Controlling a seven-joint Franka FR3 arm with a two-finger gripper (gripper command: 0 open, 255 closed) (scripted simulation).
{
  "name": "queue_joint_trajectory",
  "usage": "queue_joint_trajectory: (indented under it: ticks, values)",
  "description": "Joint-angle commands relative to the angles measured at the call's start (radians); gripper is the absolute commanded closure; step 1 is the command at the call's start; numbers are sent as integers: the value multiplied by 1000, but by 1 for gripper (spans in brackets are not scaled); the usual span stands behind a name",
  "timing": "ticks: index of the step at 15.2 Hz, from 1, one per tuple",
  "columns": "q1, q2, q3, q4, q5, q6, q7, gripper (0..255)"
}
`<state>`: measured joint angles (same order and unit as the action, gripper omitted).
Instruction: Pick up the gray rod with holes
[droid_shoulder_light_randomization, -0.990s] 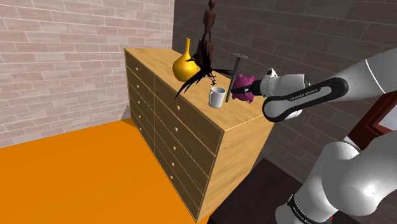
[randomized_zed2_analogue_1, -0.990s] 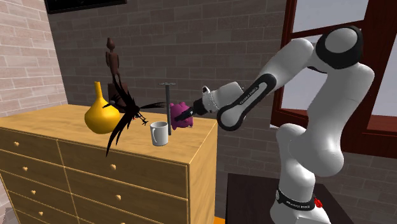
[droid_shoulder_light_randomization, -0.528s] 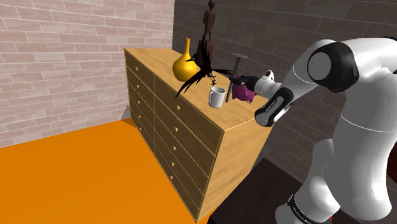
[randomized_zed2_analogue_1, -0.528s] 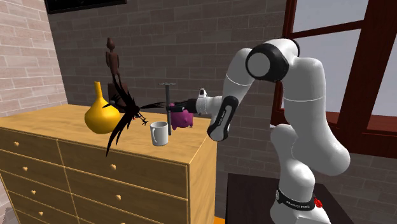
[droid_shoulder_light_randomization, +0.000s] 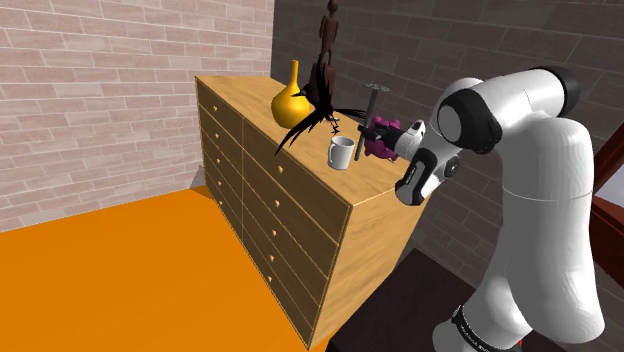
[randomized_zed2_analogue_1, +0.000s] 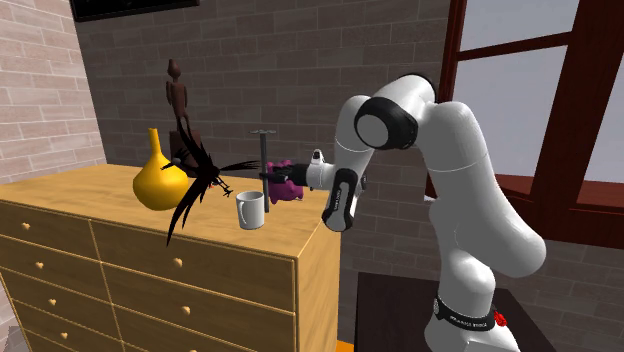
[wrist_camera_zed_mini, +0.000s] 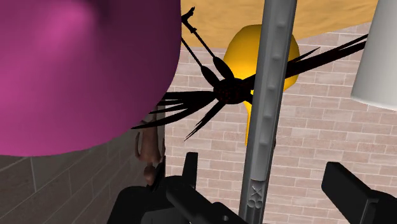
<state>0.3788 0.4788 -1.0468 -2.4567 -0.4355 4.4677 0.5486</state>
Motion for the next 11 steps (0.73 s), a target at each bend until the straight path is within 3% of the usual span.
queue_joint_trajectory:
  ticks: [1,2,3,11]
  values:
    - [-16,26,16,4,13,20,6,0]
    - [-16,26,16,4,13,20,6,0]
    - [-16,27,17,4,14,21,6,255]
    - [-16,28,18,6,14,20,6,255]
